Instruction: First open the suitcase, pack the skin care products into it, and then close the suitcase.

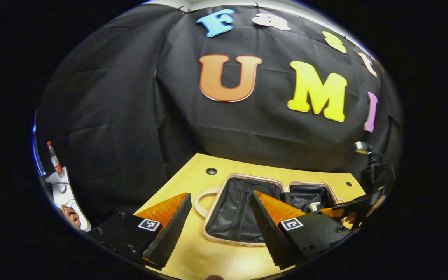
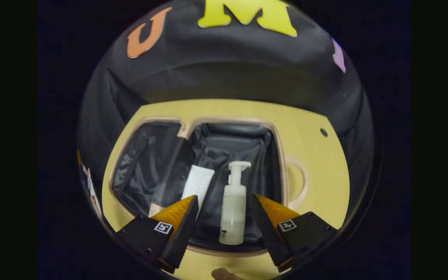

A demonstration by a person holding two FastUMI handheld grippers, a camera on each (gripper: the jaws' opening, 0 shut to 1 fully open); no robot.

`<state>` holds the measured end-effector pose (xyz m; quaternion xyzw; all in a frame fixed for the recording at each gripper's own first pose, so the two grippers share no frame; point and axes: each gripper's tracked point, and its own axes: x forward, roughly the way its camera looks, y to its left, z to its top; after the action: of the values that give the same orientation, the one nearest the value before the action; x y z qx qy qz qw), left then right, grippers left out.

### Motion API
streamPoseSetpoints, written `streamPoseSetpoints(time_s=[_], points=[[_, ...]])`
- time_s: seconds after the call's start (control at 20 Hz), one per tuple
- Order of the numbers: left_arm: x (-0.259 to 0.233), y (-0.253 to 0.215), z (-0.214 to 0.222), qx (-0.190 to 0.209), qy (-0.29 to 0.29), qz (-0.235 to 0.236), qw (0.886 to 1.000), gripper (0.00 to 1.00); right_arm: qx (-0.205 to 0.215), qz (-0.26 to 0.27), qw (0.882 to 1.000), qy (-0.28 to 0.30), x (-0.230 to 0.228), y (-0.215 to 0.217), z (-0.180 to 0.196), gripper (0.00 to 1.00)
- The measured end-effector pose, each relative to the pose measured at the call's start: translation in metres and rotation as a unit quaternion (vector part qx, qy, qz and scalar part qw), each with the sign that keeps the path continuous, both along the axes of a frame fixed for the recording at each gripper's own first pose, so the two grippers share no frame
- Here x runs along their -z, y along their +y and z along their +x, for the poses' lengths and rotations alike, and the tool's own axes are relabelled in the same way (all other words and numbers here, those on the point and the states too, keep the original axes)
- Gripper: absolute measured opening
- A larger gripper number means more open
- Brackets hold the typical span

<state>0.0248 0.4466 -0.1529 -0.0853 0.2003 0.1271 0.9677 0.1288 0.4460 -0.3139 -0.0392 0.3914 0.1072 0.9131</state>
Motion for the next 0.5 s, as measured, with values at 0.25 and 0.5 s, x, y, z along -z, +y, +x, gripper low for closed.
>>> streamPoseSetpoints(time_s=[0.25,0.5], points=[[0.052,0.043,0.032,-0.031,0.010,-0.124,0.992,0.98,-0.065,-0.001,0.985,-0.161,-0.131,-0.012,-0.025,0.80],[0.131,0.066,0.050,-0.072,0.046,-0.281,0.956,0.99,-0.084,-0.007,0.968,-0.236,-0.205,-0.050,-0.070,0.80]])
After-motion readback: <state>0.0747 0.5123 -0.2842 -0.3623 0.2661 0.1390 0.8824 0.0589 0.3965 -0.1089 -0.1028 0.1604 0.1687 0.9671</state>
